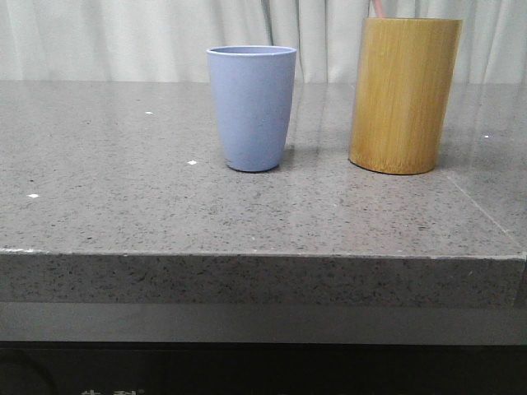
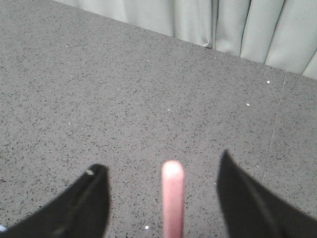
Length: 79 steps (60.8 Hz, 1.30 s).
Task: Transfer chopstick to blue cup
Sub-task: 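Grasp the pink stick in the bamboo holder with the right gripper, lift, then lower the pink stick into the blue cup and open the right gripper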
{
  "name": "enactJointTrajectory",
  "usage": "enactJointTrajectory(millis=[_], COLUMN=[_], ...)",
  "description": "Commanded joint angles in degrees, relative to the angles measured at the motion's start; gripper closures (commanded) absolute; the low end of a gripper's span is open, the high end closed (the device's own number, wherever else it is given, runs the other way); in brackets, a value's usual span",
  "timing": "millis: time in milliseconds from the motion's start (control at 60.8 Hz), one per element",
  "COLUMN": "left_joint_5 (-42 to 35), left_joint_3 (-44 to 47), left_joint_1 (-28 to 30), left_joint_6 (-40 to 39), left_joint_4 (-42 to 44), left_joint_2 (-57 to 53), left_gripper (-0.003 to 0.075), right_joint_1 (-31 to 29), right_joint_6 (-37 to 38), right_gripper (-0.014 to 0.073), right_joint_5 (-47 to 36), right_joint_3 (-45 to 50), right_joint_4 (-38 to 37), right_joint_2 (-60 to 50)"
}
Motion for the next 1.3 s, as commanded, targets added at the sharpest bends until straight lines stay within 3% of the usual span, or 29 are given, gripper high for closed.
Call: enactJointTrajectory(millis=[0,132,263,806,1085,1283], left_joint_5=[-4.84,-4.84,-4.84,-4.84,-4.84,-4.84], left_joint_3=[-1.50,-1.50,-1.50,-1.50,-1.50,-1.50], left_joint_1=[0.19,0.19,0.19,0.19,0.19,0.19], left_joint_6=[-0.46,-0.46,-0.46,-0.46,-0.46,-0.46], left_joint_4=[-0.50,-0.50,-0.50,-0.50,-0.50,-0.50], left_joint_2=[0.70,0.70,0.70,0.70,0.70,0.70], left_gripper=[0.0739,0.0739,0.0739,0.0739,0.0739,0.0739], right_joint_1=[-0.03,-0.03,-0.03,-0.03,-0.03,1.01], right_joint_6=[-0.45,-0.45,-0.45,-0.45,-0.40,-0.40], right_gripper=[0.0332,0.0553,0.0629,0.0639,0.0639,0.0639], right_joint_5=[-5.40,-5.72,-6.14,-8.64,-16.30,-22.92], right_joint_3=[-2.15,-2.15,-2.15,-2.15,-2.15,-2.15], right_joint_4=[-0.57,-0.57,-0.57,-4.75,-4.44,0.80], right_joint_2=[-2.36,-2.41,-2.41,-11.93,-19.86,-20.59])
